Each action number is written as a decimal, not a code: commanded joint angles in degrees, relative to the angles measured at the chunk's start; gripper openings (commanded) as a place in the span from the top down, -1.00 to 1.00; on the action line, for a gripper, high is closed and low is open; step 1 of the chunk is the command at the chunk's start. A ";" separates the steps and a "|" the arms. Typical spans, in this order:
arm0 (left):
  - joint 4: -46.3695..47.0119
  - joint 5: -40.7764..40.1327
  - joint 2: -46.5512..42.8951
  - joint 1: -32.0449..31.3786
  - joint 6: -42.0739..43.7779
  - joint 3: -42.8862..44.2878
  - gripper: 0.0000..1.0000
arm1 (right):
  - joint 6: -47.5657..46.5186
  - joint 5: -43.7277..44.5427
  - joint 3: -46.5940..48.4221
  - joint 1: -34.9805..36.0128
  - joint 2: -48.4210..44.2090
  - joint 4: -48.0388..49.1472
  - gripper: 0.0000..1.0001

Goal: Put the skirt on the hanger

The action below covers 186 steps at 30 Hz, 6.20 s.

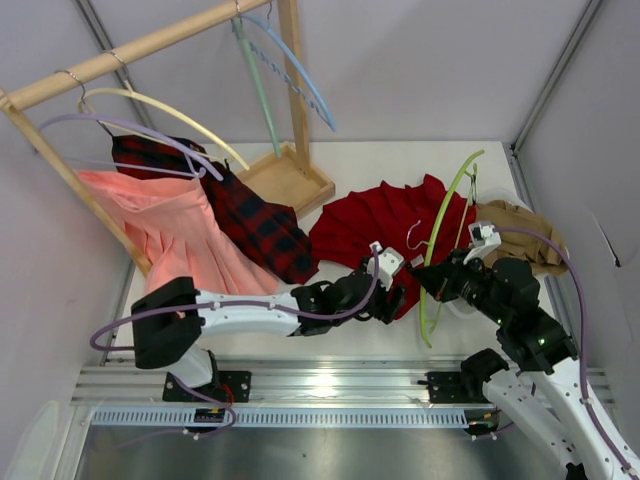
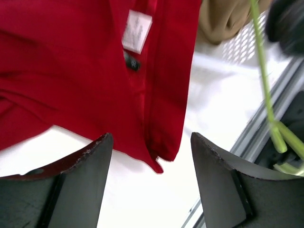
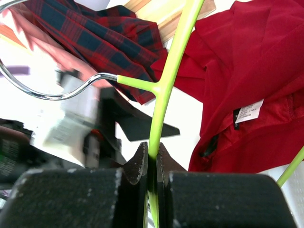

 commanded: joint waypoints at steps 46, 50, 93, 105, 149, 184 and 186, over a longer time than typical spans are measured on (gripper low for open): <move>-7.53 -14.49 13.41 1.96 -18.27 9.17 -0.02 | 0.99 -1.09 -1.64 -0.40 -3.10 7.21 1.00; -9.74 -14.49 13.32 2.05 -18.54 9.08 0.03 | 0.99 -1.35 -2.08 -0.40 -2.31 8.17 1.00; 15.82 4.13 -0.19 6.09 -4.06 -7.34 0.99 | 6.52 8.40 -4.01 -1.01 0.85 16.34 1.00; 26.47 8.62 -6.63 6.09 -1.32 -15.79 1.00 | 11.01 12.53 -3.49 -1.19 4.90 27.25 1.00; 11.72 22.42 13.58 10.13 -14.84 4.33 -0.03 | 4.42 8.05 -2.17 -2.16 -1.61 9.76 1.00; 6.09 25.23 13.32 10.75 9.31 3.28 -0.12 | 5.12 6.56 -2.43 -2.86 0.15 11.69 1.00; 5.47 24.45 13.67 10.84 10.20 3.54 -0.11 | 5.21 6.65 -2.43 -2.95 0.33 11.78 1.00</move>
